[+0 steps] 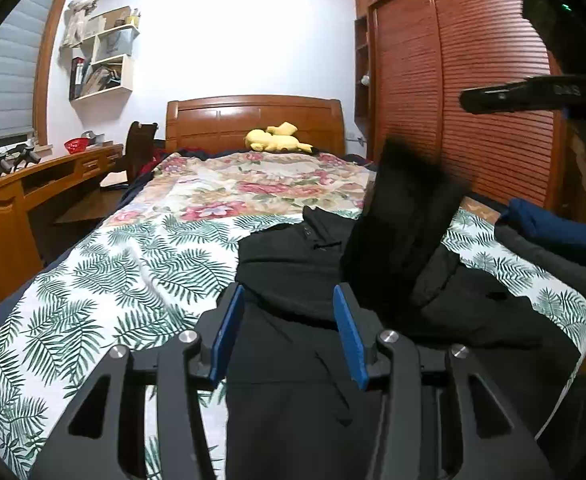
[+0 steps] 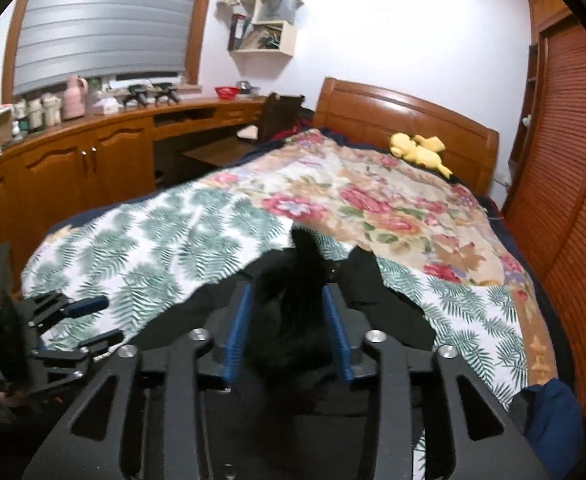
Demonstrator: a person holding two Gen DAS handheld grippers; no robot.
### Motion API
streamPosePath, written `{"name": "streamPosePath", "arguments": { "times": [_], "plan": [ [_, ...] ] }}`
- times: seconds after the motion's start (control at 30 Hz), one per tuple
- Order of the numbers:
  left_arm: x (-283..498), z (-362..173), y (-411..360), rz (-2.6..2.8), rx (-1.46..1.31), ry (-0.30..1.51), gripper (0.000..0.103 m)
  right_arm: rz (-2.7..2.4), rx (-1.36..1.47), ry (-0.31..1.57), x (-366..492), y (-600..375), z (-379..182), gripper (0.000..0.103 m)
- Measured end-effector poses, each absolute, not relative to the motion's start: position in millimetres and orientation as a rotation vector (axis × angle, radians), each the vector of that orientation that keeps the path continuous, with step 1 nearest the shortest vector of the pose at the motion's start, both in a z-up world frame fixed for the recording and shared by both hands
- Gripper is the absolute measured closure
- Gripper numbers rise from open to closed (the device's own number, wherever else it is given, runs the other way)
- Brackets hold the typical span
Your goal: Fold large clothes
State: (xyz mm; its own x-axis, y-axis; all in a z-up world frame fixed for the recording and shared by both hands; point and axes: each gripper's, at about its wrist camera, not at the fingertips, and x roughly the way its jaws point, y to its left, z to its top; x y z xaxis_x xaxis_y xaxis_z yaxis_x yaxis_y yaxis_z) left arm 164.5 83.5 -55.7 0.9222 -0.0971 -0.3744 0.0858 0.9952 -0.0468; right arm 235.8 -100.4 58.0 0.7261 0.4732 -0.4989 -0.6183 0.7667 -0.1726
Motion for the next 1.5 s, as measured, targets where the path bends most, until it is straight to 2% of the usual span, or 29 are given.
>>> {"name": "streamPosePath", "arguments": {
  "times": [0.3,1.13,1.5],
  "plan": [
    [162.9,-58.7,104.6,-0.071,-0.048,0.395,0.058,0.631,-0.377,0.507,224.7,-103.1,29.5,0.06],
    [173.3,-105.8,102.5,-0.08,-0.062,0.586,0.058,0.425,-0.22,0.842,292.3,-200.0,-169.8,0.059],
    [180.2,-114.5,84.9,-0.074,-0.028,0.611,0.058,0.451,-0.158,0.816,289.1,-209.7,-175.8,0.059]
  ]
}}
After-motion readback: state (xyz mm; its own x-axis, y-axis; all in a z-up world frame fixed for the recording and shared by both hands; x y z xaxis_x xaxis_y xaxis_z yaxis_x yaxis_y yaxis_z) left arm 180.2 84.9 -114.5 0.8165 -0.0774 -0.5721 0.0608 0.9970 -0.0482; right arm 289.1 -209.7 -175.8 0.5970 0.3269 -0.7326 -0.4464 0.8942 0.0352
